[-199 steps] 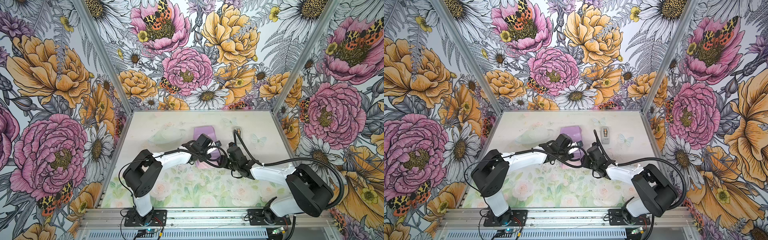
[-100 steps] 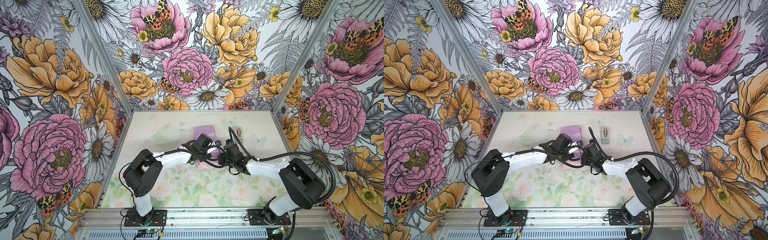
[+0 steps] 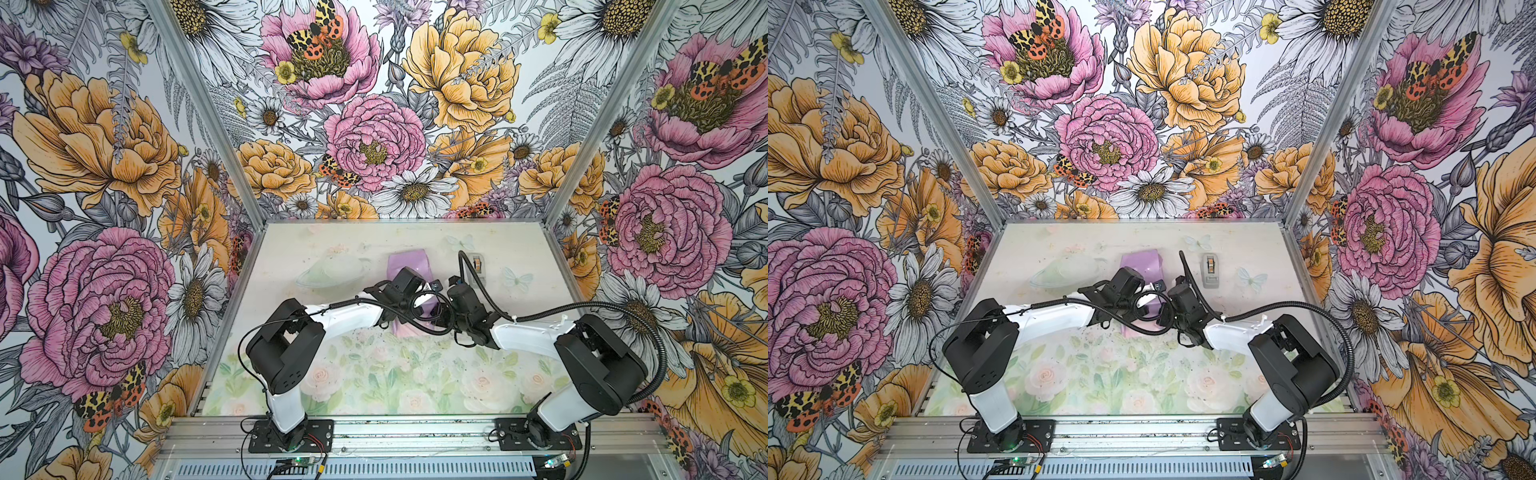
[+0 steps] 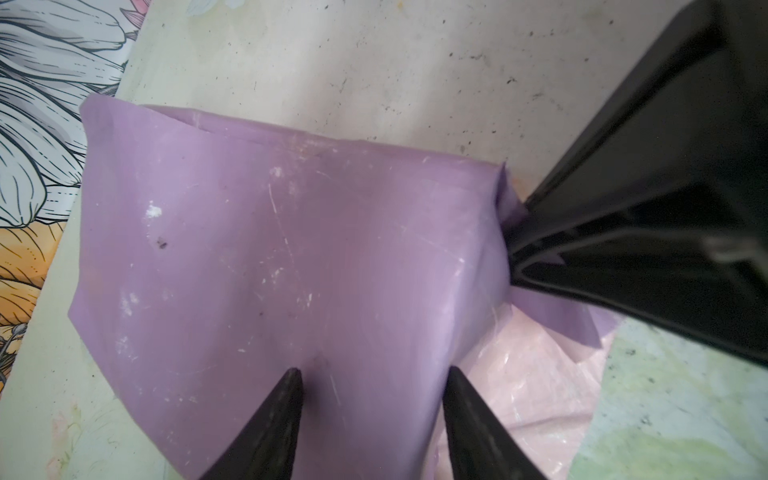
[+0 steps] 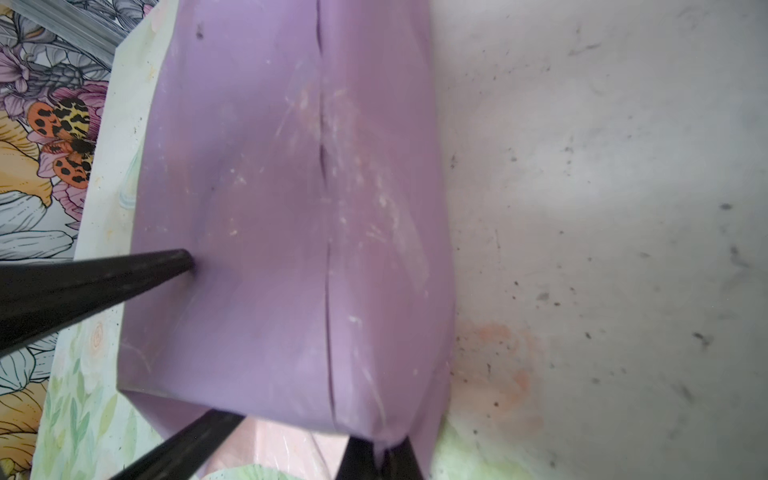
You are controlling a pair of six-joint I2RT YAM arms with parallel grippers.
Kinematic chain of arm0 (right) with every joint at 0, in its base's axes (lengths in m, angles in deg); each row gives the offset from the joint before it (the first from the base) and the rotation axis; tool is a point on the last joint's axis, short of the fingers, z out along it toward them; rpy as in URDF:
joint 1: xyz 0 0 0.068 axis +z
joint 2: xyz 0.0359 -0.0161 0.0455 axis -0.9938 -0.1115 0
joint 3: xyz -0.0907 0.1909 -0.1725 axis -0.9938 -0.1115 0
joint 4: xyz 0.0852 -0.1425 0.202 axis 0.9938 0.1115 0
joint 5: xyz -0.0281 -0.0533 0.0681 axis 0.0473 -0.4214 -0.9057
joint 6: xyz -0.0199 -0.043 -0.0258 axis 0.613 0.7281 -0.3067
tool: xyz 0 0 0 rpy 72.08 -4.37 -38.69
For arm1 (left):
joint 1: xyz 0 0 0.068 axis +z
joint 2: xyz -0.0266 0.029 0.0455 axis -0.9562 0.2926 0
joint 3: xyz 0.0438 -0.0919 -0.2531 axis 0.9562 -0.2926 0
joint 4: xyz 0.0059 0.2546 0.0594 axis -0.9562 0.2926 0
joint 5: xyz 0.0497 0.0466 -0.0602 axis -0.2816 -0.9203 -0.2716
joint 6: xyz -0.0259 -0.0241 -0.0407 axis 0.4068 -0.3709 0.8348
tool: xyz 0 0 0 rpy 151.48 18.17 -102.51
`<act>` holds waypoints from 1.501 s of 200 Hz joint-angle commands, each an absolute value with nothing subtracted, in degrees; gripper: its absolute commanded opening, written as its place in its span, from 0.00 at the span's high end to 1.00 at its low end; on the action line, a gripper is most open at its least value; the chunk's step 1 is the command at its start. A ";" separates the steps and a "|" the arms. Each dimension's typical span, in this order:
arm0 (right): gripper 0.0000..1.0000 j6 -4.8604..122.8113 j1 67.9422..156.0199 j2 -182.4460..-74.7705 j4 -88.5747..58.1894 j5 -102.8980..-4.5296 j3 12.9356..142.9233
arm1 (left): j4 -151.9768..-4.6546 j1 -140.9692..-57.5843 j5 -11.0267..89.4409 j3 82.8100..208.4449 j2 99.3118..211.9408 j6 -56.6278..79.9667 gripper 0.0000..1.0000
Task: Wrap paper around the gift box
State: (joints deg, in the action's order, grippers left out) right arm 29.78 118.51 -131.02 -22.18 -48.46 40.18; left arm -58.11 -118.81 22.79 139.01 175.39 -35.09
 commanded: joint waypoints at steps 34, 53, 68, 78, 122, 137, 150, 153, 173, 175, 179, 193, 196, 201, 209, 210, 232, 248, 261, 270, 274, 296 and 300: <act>0.90 27.22 118.95 -134.47 -31.51 -52.54 40.06 | -57.48 -118.34 25.08 139.97 177.24 -33.59 0.45; 0.85 26.71 118.97 -135.75 -33.27 -53.32 40.23 | -57.48 -118.34 25.17 140.02 177.21 -33.53 0.45; 0.76 26.61 118.93 -136.70 -34.41 -53.90 40.45 | -57.48 -118.34 25.10 140.06 177.24 -33.54 0.45; 0.71 26.65 118.93 -136.92 -34.97 -54.08 40.32 | -57.48 -118.34 25.20 140.01 177.22 -33.46 0.46; 0.65 26.57 118.67 -136.53 -35.83 -54.97 39.80 | -57.48 -118.33 25.45 139.98 177.20 -33.31 0.45; 0.61 27.20 118.50 -134.63 -33.54 -54.14 38.88 | -57.48 -118.34 25.46 139.97 177.19 -33.24 0.45; 0.58 27.67 117.70 -132.63 -31.96 -54.59 37.72 | -57.48 -118.32 25.44 139.90 177.26 -33.19 0.46; 0.57 27.79 117.48 -132.25 -31.68 -54.95 37.36 | -57.48 -118.29 25.49 139.94 177.25 -33.18 0.45; 0.52 28.81 115.61 -129.70 -30.90 -58.88 35.63 | -57.48 -118.34 25.62 140.04 177.27 -33.13 0.45; 0.52 28.89 115.42 -129.41 -30.94 -59.29 35.45 | -57.48 -118.36 25.57 140.04 177.26 -33.10 0.45; 0.52 28.95 115.06 -128.70 -31.00 -60.06 35.10 | -57.48 -118.32 25.61 140.00 177.20 -33.08 0.45; 0.50 29.21 113.75 -125.70 -30.97 -62.22 33.58 | -57.49 -118.33 25.53 140.05 177.22 -33.14 0.46; 0.50 29.26 113.34 -125.12 -30.89 -62.69 33.33 | -57.48 -118.34 25.54 139.99 177.21 -33.14 0.46; 0.49 29.29 112.74 -123.75 -30.61 -63.17 32.63 | -57.48 -118.34 25.51 140.04 177.27 -33.07 0.46; 0.49 29.39 111.63 -121.58 -29.57 -63.68 31.92 | -57.48 -118.38 25.44 140.05 177.20 -33.14 0.46; 0.49 29.43 111.50 -121.31 -29.43 -63.73 31.85 | -57.48 -118.40 25.44 140.06 177.24 -33.14 0.47; 0.49 29.92 107.89 -116.56 -25.84 -64.25 29.94 | -57.40 -118.34 25.46 140.06 177.25 -33.11 0.47; 0.49 29.36 105.43 -115.54 -23.76 -63.10 29.32 | -57.31 -118.42 25.35 140.07 177.21 -33.18 0.47; 0.51 28.87 104.39 -116.30 -21.39 -60.63 29.70 | -57.22 -118.51 25.31 140.07 179.24 -33.21 0.48; 0.53 28.73 104.33 -117.46 -20.46 -58.62 30.11 | -57.22 -118.48 25.35 140.13 179.17 -33.22 0.48; 0.54 28.80 104.27 -118.10 -20.31 -58.12 30.35 | -57.22 -118.53 25.30 140.10 179.15 -33.18 0.48; 0.63 29.47 104.88 -122.60 -22.57 -57.81 31.78 | -57.22 -118.66 25.50 140.18 179.07 -33.17 0.48; 0.64 29.60 105.09 -123.46 -23.07 -57.88 32.04 | -57.22 -118.62 25.54 140.17 179.08 -33.17 0.48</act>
